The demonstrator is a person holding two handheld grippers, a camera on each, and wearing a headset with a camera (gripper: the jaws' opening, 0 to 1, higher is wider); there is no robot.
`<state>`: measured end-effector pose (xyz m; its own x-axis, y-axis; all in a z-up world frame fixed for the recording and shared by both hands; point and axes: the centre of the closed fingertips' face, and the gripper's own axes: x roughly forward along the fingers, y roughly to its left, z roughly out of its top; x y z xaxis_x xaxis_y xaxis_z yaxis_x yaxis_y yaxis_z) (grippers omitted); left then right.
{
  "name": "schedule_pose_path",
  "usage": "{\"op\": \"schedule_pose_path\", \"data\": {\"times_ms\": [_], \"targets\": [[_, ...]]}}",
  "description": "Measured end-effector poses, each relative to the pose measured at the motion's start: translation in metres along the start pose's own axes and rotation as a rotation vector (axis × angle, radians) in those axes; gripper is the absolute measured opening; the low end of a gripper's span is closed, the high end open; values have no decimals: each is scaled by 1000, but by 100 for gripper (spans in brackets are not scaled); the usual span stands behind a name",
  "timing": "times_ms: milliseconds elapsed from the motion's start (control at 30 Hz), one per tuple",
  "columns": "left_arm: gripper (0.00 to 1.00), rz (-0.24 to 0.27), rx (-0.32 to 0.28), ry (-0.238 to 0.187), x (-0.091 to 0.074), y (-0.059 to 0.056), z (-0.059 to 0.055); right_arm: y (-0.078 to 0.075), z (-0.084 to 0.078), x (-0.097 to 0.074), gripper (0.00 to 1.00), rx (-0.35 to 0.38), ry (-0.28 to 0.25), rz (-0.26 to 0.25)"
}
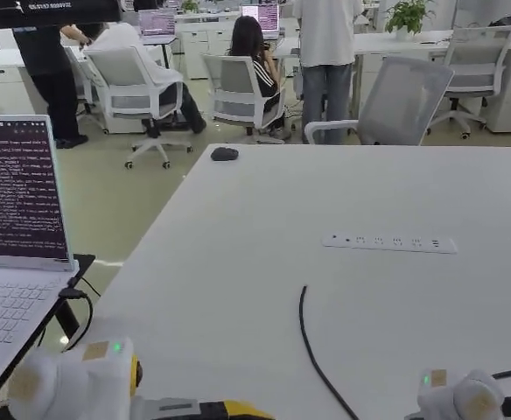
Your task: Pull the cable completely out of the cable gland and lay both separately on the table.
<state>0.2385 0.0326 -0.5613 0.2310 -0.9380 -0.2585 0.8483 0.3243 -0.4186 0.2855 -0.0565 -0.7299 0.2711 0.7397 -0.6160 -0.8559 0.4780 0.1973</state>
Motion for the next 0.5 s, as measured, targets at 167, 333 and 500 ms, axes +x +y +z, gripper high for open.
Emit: {"op": "schedule_pose_path", "data": {"times_ms": [167,333,500], "targets": [[17,36,48,31,23,32,1,0,10,-22,19,-12,-39,-20],[17,99,72,71,46,69,-6,2,25,-62,24,-2,-115,-65],[17,142,85,124,75,103,-26,7,32,-105,26,6,-176,-151]]}}
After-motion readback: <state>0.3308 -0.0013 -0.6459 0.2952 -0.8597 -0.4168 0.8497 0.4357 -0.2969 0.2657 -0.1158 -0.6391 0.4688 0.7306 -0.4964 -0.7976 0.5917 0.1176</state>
